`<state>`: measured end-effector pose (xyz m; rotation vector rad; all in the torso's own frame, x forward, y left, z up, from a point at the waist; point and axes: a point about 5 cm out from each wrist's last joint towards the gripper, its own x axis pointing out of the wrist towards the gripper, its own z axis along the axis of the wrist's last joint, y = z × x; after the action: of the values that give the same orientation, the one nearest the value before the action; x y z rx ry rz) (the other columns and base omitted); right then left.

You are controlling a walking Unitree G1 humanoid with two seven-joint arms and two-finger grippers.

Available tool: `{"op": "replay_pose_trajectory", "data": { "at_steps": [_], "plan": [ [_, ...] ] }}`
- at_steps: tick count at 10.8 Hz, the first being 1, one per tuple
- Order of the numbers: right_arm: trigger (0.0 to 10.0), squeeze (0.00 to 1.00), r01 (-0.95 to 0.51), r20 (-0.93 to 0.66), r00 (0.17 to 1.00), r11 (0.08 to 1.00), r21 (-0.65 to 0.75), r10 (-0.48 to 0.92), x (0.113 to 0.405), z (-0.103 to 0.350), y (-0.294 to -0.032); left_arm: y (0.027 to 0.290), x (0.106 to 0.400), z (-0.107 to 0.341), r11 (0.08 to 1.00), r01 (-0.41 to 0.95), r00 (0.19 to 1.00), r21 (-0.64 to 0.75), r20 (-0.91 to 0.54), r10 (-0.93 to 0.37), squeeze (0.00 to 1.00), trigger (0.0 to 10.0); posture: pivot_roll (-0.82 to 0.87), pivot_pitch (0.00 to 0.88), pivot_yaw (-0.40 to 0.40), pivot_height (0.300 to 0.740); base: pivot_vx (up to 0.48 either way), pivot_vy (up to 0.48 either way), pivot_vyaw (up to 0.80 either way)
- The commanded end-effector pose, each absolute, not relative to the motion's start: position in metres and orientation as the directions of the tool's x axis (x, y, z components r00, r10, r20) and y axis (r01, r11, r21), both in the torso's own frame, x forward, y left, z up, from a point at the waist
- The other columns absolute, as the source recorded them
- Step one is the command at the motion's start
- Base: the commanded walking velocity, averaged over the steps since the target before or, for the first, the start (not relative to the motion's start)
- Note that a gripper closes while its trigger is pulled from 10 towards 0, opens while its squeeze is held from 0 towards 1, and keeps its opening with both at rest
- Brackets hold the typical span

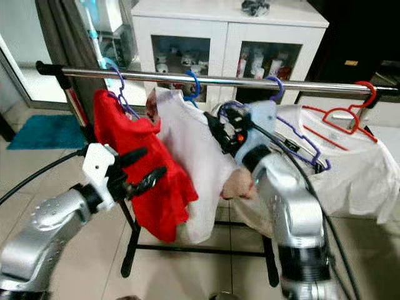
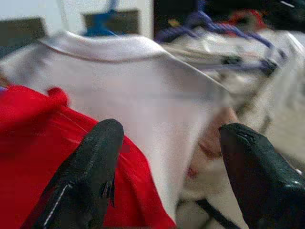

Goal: Hang hanger

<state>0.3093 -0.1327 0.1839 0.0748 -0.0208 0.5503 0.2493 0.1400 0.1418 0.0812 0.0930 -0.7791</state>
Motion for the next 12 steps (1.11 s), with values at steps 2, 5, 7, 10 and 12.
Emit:
{"op": "replay_pose_trajectory", "data": {
  "at_steps": [2,5,7,10,12],
  "plan": [
    [10.0,1.00,-0.616,-0.020,0.787,0.787,0.019,0.617,0.327,0.179,-0.113,0.146,0.243,0.143,0.670,0.741,0.667,0.043,-0.152,-0.729,0.00,10.0,0.00,0.041,0.001,0.740,0.000,0.000,0.00],
    [10.0,1.00,-0.632,-0.035,0.774,0.775,0.009,0.632,0.359,0.183,-0.105,0.150,0.243,0.147,0.657,0.753,0.654,0.043,-0.162,-0.739,0.00,10.0,0.02,0.044,-0.003,0.740,0.000,0.000,0.00],
    [10.0,1.00,-0.591,-0.047,0.804,0.806,0.031,0.592,0.379,0.189,-0.109,0.150,0.241,0.147,0.649,0.760,0.645,0.038,-0.168,-0.745,0.00,10.0,0.03,0.047,-0.008,0.740,0.000,0.000,0.00],
    [10.0,0.00,-0.553,-0.135,0.818,0.829,0.086,0.560,0.393,0.183,-0.105,0.154,0.240,0.148,0.648,0.761,0.643,0.035,-0.175,-0.746,0.00,10.0,0.04,0.050,-0.006,0.740,0.000,0.000,0.00],
    [10.0,0.00,-0.533,-0.125,0.823,0.829,0.170,0.554,0.400,0.185,-0.102,0.153,0.240,0.147,0.637,0.770,0.631,0.031,-0.176,-0.755,0.00,10.0,0.04,0.046,-0.001,0.740,0.000,0.000,0.00]
  ]
}}
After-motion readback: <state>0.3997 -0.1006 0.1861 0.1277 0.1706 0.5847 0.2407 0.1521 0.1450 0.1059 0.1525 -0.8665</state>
